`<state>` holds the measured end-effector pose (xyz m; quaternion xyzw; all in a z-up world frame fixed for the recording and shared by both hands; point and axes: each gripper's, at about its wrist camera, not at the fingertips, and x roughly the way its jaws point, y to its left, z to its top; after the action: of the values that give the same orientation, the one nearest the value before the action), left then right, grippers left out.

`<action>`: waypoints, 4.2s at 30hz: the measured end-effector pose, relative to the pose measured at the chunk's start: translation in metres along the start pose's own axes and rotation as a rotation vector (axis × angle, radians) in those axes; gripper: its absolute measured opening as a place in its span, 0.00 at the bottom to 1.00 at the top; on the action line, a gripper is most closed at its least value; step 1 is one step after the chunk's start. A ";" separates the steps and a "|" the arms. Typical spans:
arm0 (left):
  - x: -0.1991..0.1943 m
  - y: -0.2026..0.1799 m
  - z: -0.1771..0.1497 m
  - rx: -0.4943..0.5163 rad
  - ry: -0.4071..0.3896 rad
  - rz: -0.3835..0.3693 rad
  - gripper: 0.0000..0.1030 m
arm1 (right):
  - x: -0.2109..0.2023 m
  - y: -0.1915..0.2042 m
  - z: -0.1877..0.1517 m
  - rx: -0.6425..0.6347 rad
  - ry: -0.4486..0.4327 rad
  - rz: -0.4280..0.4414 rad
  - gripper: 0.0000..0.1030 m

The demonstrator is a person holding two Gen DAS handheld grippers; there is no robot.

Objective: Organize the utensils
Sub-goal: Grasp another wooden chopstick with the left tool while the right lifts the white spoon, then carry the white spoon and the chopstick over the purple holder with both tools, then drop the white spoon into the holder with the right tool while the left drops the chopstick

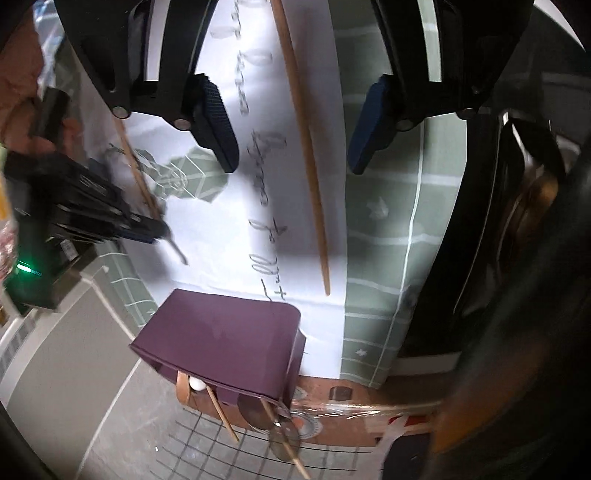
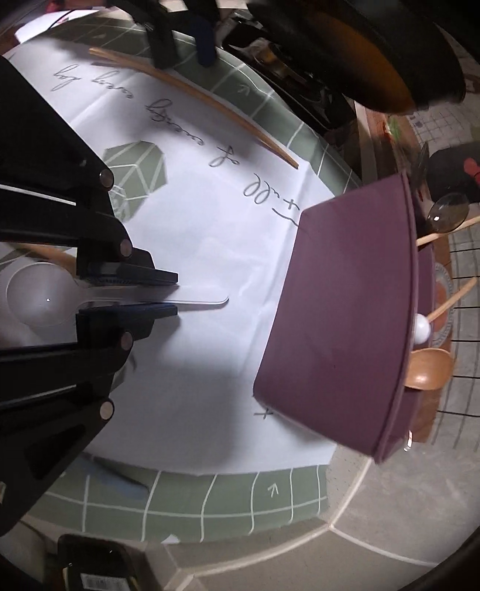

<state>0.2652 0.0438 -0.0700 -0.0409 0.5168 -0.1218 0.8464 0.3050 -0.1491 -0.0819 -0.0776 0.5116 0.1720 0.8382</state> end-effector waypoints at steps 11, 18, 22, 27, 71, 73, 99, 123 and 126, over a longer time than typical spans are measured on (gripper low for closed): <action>0.049 -0.006 0.046 0.044 0.113 0.155 0.17 | -0.055 -0.010 -0.030 -0.011 -0.085 -0.033 0.08; 0.053 0.002 0.045 0.014 0.113 0.114 0.06 | -0.072 -0.021 -0.042 0.010 -0.104 -0.033 0.08; 0.021 -0.006 0.033 -0.010 0.009 0.047 0.06 | -0.077 -0.021 -0.041 0.008 -0.115 -0.036 0.08; -0.035 -0.031 0.014 0.022 -0.150 -0.011 0.06 | -0.093 -0.008 -0.039 -0.013 -0.153 -0.010 0.08; -0.209 -0.097 0.192 0.137 -0.744 -0.012 0.06 | -0.245 0.001 0.139 -0.036 -0.721 -0.144 0.08; -0.187 -0.093 0.195 0.130 -0.710 -0.014 0.06 | -0.229 -0.002 0.144 -0.036 -0.693 -0.121 0.08; -0.010 -0.053 0.176 0.042 -0.423 0.092 0.07 | -0.036 -0.054 0.137 0.067 -0.439 -0.072 0.08; -0.039 -0.046 0.158 -0.018 -0.419 0.105 0.49 | -0.051 -0.045 0.110 0.027 -0.405 -0.074 0.47; -0.050 -0.050 0.152 -0.015 -0.420 0.105 0.51 | -0.065 -0.046 0.104 0.022 -0.390 -0.067 0.47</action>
<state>0.3693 -0.0011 0.0532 -0.0448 0.3314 -0.0623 0.9404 0.3812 -0.1733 0.0222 -0.0504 0.3384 0.1502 0.9276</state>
